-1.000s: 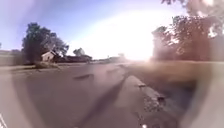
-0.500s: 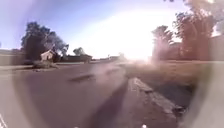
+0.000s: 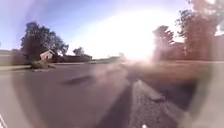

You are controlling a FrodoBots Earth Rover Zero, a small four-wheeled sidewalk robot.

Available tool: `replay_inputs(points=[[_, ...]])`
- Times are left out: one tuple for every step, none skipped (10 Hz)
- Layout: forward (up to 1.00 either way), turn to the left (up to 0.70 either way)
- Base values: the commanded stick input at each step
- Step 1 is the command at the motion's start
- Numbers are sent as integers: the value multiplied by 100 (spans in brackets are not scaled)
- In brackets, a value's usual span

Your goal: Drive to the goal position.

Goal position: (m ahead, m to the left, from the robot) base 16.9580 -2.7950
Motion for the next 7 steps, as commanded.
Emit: replay_inputs(points=[[100, 20], [100, 4], [100, 3], [100, 2], [100, 2], [100, 2], [100, 3]])
